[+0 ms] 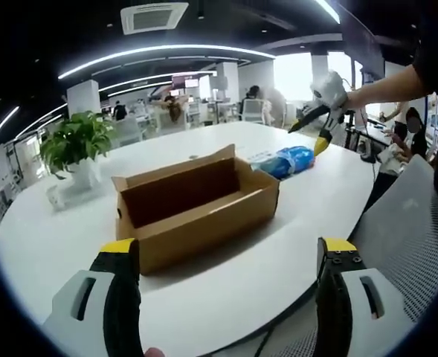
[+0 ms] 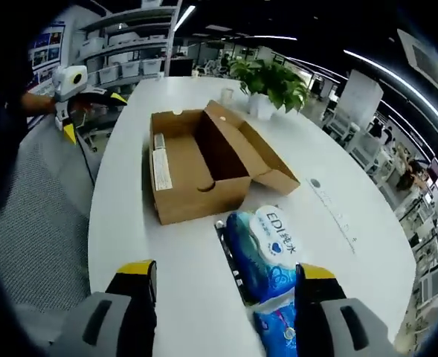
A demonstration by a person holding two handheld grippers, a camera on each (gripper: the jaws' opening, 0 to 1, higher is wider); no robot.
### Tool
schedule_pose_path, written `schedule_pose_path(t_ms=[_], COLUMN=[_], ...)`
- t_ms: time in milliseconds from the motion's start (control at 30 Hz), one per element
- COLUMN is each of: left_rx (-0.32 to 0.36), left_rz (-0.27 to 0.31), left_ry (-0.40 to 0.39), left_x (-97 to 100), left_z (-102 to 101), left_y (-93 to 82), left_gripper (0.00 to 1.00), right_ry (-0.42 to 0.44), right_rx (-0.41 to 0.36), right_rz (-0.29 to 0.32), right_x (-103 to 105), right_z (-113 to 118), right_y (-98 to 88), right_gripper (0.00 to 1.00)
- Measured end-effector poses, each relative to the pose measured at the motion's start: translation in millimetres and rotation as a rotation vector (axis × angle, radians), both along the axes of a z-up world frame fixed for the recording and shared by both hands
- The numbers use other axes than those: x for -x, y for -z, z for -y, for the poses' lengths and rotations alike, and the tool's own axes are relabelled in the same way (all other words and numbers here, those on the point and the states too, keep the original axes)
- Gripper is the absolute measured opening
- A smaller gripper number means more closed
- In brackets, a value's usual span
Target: Operate the shoe box by opening the lid, removing the specified soft item, and placing it in the target area until the item is outside and the box remains undamaged.
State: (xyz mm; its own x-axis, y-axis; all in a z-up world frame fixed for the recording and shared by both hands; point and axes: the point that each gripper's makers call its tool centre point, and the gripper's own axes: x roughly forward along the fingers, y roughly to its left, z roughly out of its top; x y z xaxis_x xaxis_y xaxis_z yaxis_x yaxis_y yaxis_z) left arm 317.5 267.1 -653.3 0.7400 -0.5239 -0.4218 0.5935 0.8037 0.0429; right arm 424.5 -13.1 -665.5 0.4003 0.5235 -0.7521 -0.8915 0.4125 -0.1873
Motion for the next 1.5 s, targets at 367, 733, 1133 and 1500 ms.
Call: schedule_pose_path(t_ms=[367, 733, 1133, 1500], left_rx=[0.006, 0.005, 0.000, 0.005], left_rz=[0.005, 0.001, -0.003, -0.002], left_ry=[0.009, 0.027, 0.030, 0.018], left_x=[0.2, 2.5, 3.1, 1.8], left_z=[2.0, 5.0, 5.5, 3.5], left_y=[-1.3, 0.2, 1.5, 1.0], left_gripper=[0.99, 0.99, 0.99, 0.99], right_ry=[-0.190, -0.283, -0.302, -0.301], right_rx=[0.029, 0.079, 0.119, 0.122], right_rz=[0.009, -0.014, -0.023, -0.022], right_x=[-15.1, -27.2, -38.3, -46.0], right_z=[-66.2, -93.4, -95.7, -104.6], right_y=[-7.2, 4.1, 15.9, 18.4], right_gripper=[0.68, 0.61, 0.58, 0.53])
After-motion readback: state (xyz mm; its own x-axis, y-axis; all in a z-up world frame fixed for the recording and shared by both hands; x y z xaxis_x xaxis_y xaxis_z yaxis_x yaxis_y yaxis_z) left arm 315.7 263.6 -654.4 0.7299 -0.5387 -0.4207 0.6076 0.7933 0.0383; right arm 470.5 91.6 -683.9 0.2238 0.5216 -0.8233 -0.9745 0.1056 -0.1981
